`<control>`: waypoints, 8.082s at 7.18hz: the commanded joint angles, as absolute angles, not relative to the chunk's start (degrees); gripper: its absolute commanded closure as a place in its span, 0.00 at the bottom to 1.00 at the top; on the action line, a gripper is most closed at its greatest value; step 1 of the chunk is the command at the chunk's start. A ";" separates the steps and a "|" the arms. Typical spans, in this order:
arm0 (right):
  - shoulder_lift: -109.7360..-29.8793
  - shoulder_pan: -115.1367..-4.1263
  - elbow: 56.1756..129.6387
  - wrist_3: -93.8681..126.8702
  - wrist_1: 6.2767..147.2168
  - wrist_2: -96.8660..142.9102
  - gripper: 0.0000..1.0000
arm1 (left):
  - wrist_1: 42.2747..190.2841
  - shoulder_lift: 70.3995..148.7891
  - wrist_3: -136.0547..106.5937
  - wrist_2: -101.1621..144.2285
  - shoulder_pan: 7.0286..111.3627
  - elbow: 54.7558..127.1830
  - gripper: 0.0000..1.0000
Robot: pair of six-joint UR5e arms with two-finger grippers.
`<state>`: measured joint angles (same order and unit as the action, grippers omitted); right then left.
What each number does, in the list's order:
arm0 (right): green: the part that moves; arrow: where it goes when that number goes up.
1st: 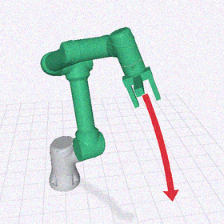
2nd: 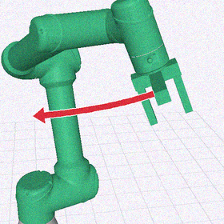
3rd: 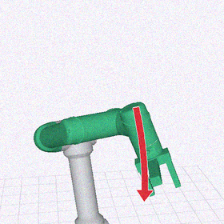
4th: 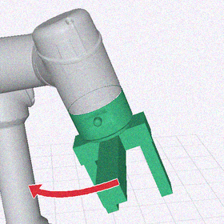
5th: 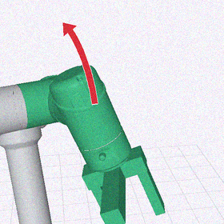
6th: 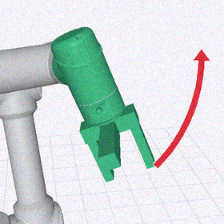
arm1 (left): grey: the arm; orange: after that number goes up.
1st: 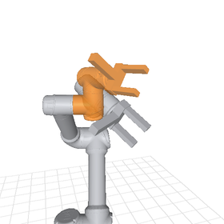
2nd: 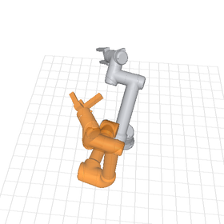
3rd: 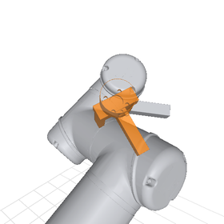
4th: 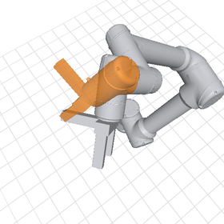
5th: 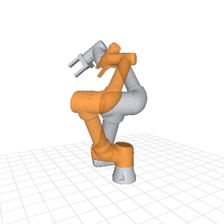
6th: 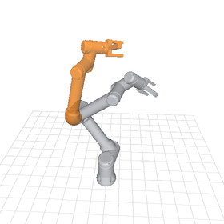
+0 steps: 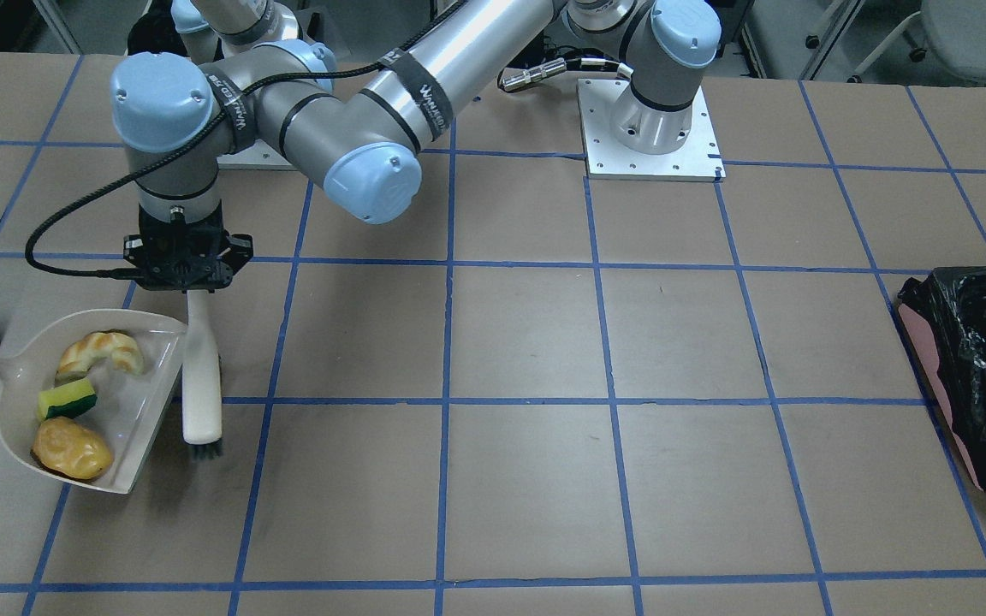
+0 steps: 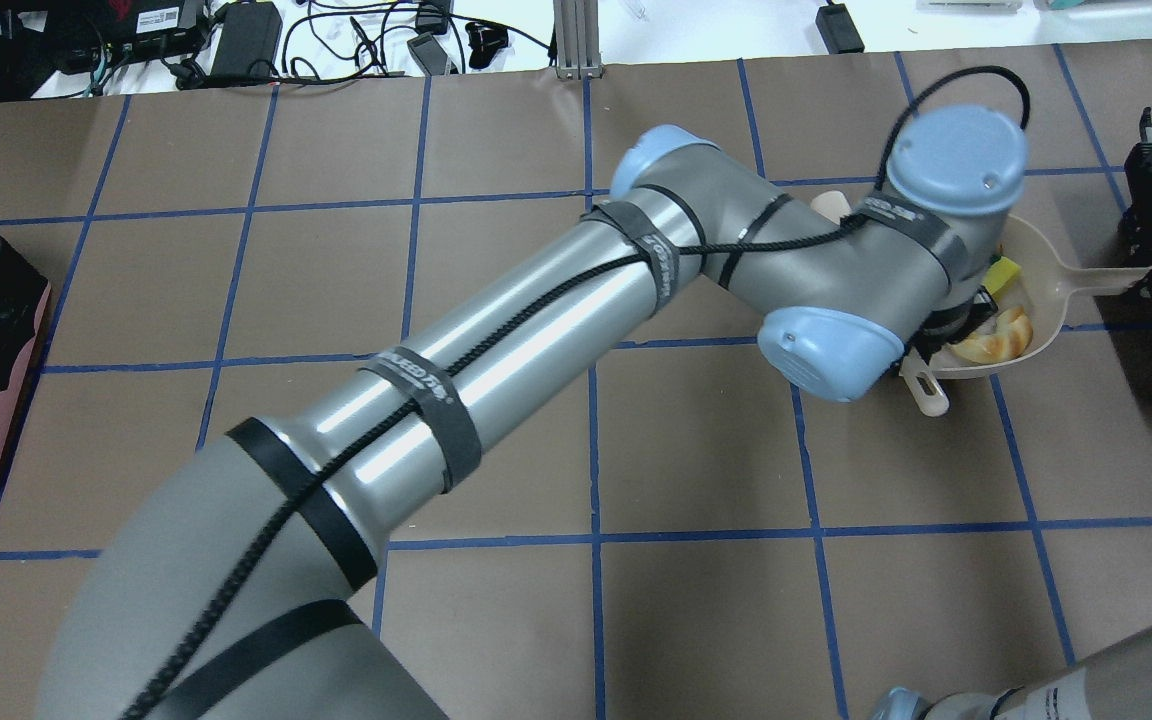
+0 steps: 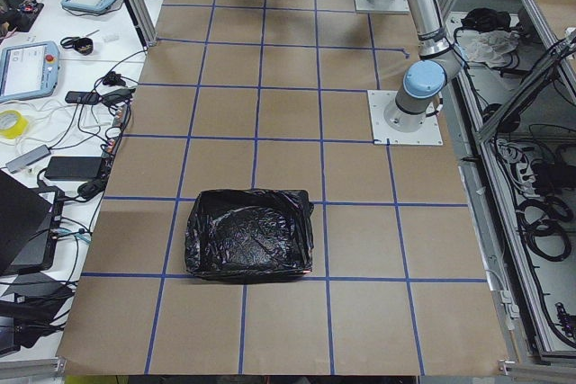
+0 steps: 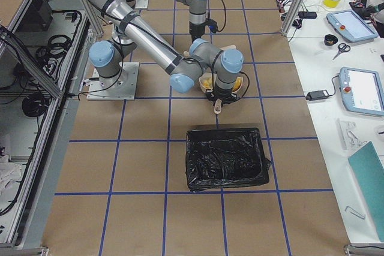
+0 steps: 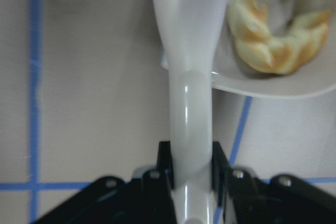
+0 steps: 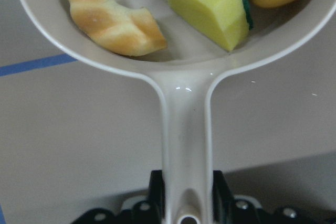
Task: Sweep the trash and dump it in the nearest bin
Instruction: 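Lift the loaded dustpan with the right gripper toward the black trash bag, then tip the dustpan over the bag with the right gripper while the left drops the brush, then bring the empty dustpan back to the table center with the right gripper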
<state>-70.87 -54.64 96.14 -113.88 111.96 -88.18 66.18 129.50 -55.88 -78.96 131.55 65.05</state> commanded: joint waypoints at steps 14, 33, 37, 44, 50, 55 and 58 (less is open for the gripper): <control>-63.03 -40.35 61.19 -124.96 86.75 -85.85 1.00 | 71.63 102.57 -22.76 -82.62 117.42 108.72 1.00; -54.76 -36.30 54.13 -143.88 113.80 -107.12 1.00 | 80.91 101.08 -8.43 -91.88 100.08 89.67 0.00; -58.26 -38.93 59.14 -143.53 114.61 -111.53 1.00 | 86.65 94.68 1.40 -89.67 84.04 88.33 0.00; -68.80 -49.89 66.15 -100.81 94.76 -96.72 1.00 | 87.10 90.97 4.31 -90.09 85.07 91.93 0.00; -72.42 -71.59 76.11 -54.67 95.80 -90.72 1.00 | 86.84 90.27 4.66 -90.44 88.15 92.11 0.00; -67.17 -88.66 76.03 -17.03 103.43 -88.68 1.00 | 87.36 90.26 4.66 -90.53 88.15 92.20 0.00; -61.36 -95.60 75.50 0.11 111.78 -87.89 1.00 | 87.54 89.74 4.66 -90.53 88.15 93.42 0.00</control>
<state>-63.14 -92.73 75.65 -7.63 109.23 -88.04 87.59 90.06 4.66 -90.52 88.12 92.69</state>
